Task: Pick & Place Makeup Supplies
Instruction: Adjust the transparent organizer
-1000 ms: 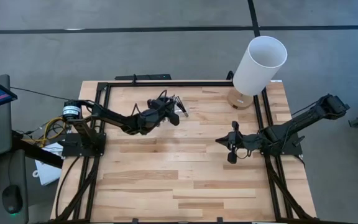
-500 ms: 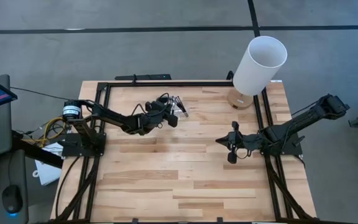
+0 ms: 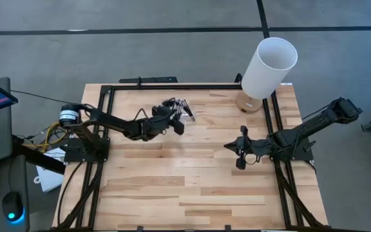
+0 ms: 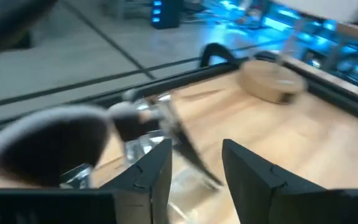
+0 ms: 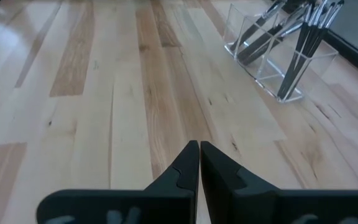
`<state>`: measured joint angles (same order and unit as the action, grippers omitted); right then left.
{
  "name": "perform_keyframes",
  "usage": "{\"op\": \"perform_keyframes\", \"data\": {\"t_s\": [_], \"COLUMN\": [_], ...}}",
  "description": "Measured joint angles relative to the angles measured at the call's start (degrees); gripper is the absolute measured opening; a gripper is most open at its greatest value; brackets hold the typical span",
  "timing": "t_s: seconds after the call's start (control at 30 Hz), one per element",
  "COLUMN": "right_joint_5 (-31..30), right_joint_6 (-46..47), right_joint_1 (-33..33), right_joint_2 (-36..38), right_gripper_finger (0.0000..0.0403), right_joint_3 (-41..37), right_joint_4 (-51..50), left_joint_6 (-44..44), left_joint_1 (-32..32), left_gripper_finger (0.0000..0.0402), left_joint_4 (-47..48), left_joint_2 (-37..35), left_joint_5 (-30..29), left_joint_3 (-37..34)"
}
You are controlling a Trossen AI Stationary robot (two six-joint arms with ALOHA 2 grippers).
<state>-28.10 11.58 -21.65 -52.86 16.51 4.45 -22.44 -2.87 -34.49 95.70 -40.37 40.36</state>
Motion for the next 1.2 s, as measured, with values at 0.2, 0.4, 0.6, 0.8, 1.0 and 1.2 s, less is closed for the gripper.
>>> {"op": "perform_keyframes", "data": {"t_s": [0.2, 0.4, 0.6, 0.8, 1.0, 1.2], "right_joint_5": [0.7, 1.1, 1.1, 1.2, 1.2, 1.3], "right_joint_6": [0.8, 1.9, 2.0, 2.0, 2.0, 2.1], "right_joint_1": [-0.1, -0.1, -0.1, -0.1, -0.1, -0.1], "right_joint_2": [0.0, 0.0, 0.0, 0.0, 0.0, 0.0], "right_gripper_finger": [0.0008, 0.0008, 0.0008, 0.0008, 0.0008, 0.0008], "right_joint_3": [0.0, 0.0, 0.0, 0.0, 0.0, 0.0], "right_joint_4": [-1.9, -1.6, 1.0, 2.5, 1.9, -0.9], "left_joint_6": [2.7, -15.1, -20.6, -22.0, -21.1, -19.8], "left_joint_1": [5.6, 11.0, 12.8, 9.1, 5.7, 3.7], "left_gripper_finger": [0.0130, 0.0101, 0.0082, 0.0071, 0.0061, 0.0052], "left_joint_4": [7.1, 24.6, 26.5, 26.7, 26.7, 26.7], "left_joint_2": [-8.1, -10.1, -3.8, 1.2, 1.5, 1.5], "left_joint_5": [5.5, 5.6, 4.0, 2.0, 1.4, 1.5], "left_joint_3": [0.0, 0.1, 0.0, 0.0, 0.0, 0.0]}}
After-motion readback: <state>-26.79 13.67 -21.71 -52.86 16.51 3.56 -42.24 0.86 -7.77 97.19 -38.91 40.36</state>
